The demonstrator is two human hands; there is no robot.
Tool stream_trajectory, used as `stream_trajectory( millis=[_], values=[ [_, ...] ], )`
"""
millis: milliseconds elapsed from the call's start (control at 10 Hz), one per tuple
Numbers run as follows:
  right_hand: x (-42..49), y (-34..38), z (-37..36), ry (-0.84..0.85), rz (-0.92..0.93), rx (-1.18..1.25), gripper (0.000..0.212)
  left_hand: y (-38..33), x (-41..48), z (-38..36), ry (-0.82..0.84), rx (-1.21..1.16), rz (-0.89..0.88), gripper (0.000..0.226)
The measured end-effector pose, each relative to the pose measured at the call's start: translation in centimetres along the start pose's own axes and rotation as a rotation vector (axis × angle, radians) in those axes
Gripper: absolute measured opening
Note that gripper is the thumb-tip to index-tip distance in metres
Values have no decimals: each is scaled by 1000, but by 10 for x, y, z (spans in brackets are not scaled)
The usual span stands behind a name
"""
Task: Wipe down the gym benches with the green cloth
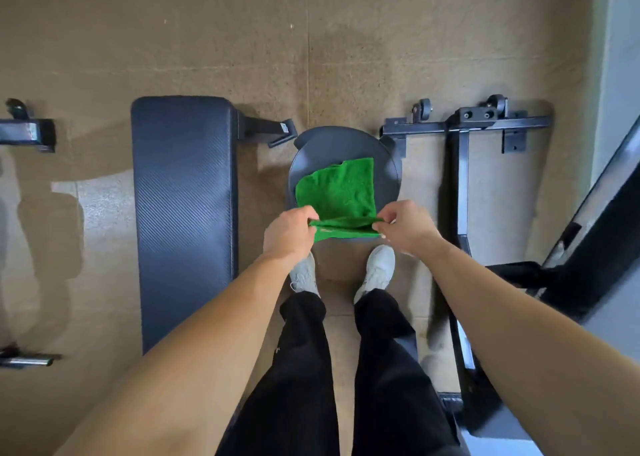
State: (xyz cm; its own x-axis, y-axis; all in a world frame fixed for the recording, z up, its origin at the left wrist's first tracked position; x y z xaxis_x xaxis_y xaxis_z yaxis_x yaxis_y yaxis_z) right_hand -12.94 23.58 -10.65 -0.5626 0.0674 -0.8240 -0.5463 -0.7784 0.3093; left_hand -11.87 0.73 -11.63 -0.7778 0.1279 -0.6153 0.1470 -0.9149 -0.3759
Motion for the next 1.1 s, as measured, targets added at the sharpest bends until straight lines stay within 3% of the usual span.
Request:
stream_trajectory(
  millis=[100,200,300,400,500,700,800,900,1000,1100],
  values=[
    [32,13,11,-75,-12,170,9,3,31,10,-151,-126,68,20],
    [65,22,15,-158,-76,373,38,8,50,15,-342,-178,156,35],
    [77,11,-5,-139,-170,197,48,9,46,-9,-292,-66,175,40],
    [74,-6,-40,-50,-259,155,50,19,37,-44,-242,-243,348,43],
    [75,-14,-64,-113,-284,277,47,31,35,-69,-225,-513,565,46],
    [80,-14,-59,-218,-312,246,19,36,52,-61,-275,-495,473,24],
    [69,-13,-49,-114,-285,34,22,33,52,-49,-58,-308,446,39],
    [37,-8,-32,-114,-261,-126,20,28,40,-27,81,-150,376,48],
    [2,5,-9,-193,-234,-181,46,13,21,4,172,-48,242,39],
    [-33,27,16,-239,-154,-214,48,-7,-3,41,154,-22,146,32]
  ],
)
Point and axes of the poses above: each hand's wrist, its own x-axis towards the middle knuckle, its own z-axis out of the back of the hand, y = z × x, the point moved 4 cm from there along x, towards the middle knuckle, and after that the axes turned 6 degrees about -z, right-handed, at the moved point
